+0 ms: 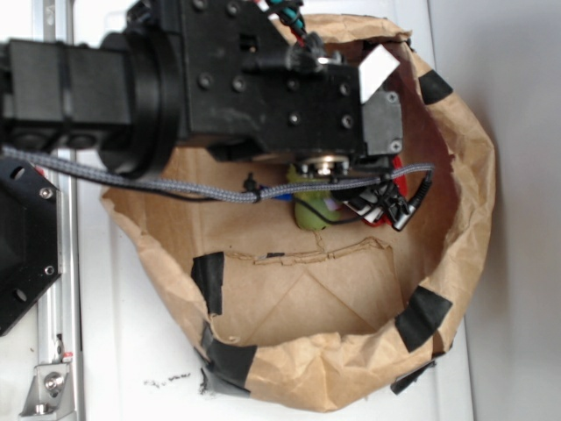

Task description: Grab the green animal.

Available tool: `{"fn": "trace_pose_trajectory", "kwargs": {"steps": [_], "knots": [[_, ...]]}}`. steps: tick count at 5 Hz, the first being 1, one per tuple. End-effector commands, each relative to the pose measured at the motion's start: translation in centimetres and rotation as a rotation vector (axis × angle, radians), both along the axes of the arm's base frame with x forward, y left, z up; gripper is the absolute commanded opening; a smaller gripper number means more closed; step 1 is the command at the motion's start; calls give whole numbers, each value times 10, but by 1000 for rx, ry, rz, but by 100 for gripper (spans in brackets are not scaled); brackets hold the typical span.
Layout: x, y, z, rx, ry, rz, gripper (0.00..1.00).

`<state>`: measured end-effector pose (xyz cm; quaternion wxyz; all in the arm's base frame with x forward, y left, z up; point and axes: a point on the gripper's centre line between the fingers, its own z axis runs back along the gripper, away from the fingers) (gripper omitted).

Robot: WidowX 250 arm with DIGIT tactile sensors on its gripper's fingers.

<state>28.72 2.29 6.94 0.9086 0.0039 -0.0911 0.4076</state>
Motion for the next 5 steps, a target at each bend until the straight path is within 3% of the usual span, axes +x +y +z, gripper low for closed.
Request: {"fn": "trace_pose_trajectory", "kwargs": {"steps": [1,2,3,5], "knots": [[11,13,-7,32,-62,2,100],[22,14,-15,40,-30,26,100],[25,14,-19,41,-35,36,0],[27,18,-10,61,-50,42,0]]}}
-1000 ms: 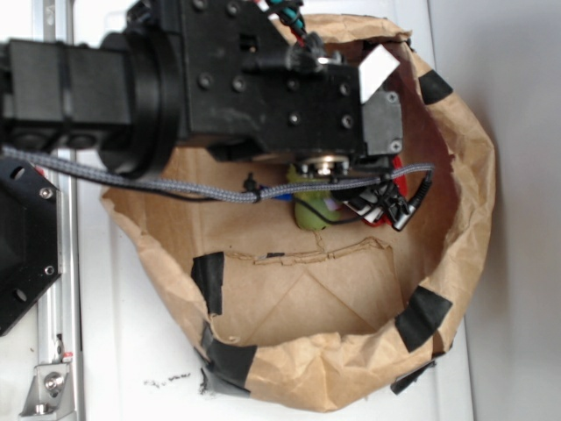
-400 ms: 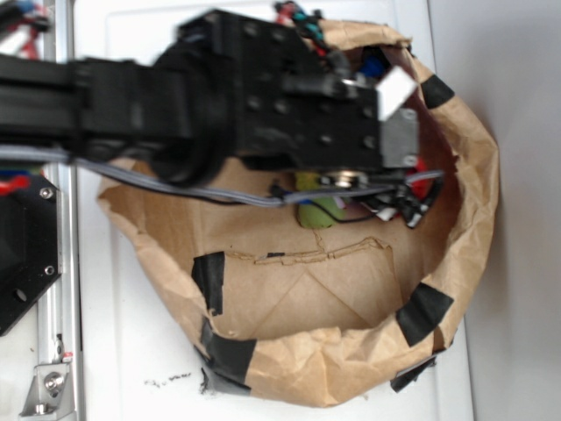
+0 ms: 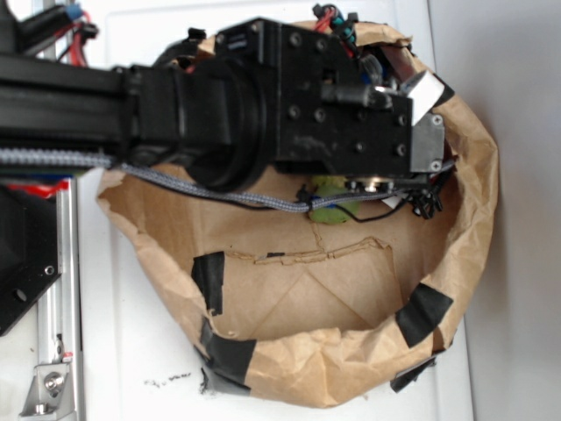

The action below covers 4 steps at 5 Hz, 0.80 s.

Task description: Grab the green animal.

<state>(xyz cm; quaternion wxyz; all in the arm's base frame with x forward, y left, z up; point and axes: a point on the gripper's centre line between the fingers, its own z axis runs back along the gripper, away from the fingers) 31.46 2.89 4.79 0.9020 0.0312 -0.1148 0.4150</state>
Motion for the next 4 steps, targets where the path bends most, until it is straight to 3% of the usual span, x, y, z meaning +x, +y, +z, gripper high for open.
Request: {"fn": "trace_pose_trajectory", "kwargs": {"steps": [1,3,4], "knots": [[-1,14,20,-9,-43,0,0],[-13,13,42,-37,-84,-47,0],[-23,13,65,-94,-107,-47,100]]}}
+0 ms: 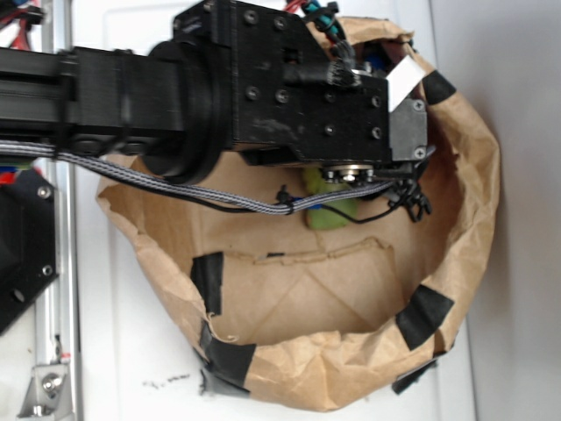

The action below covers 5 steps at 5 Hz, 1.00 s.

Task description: Grab the green animal.

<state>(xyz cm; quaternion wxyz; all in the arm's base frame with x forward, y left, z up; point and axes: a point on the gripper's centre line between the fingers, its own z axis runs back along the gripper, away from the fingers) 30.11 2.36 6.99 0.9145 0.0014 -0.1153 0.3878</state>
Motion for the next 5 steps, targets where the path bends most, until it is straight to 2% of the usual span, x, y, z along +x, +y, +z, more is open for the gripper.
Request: {"fn": "trace_pose_trajectory", "kwargs": {"steps": [1,2,3,4,5], "knots": [[-12,8,44,-68,-82,68,100],[-13,1,30,-90,-78,110,100],[-13,-8,10,-126,-38,97,100],[-18,-18,2,-190,18,40,100],[-15,-15,-8,-194,50,52,100]]}}
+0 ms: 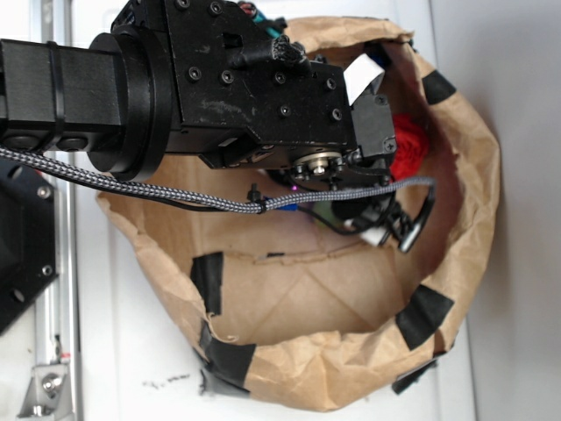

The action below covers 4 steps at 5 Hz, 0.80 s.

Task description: Grab the green animal.

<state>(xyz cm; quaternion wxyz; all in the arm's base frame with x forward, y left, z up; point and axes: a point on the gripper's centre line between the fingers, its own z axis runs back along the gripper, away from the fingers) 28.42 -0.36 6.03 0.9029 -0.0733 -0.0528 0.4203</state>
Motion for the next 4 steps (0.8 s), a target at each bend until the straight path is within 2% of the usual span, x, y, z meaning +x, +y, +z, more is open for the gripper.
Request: {"fn": "trace_pose_trajectory", "kwargs": {"steps": [1,3,4], "knots": [[4,13,-10,27,14,7,100],[10,20,-29,81,45,39,100],[14,37,-21,62,27,133,100]]}}
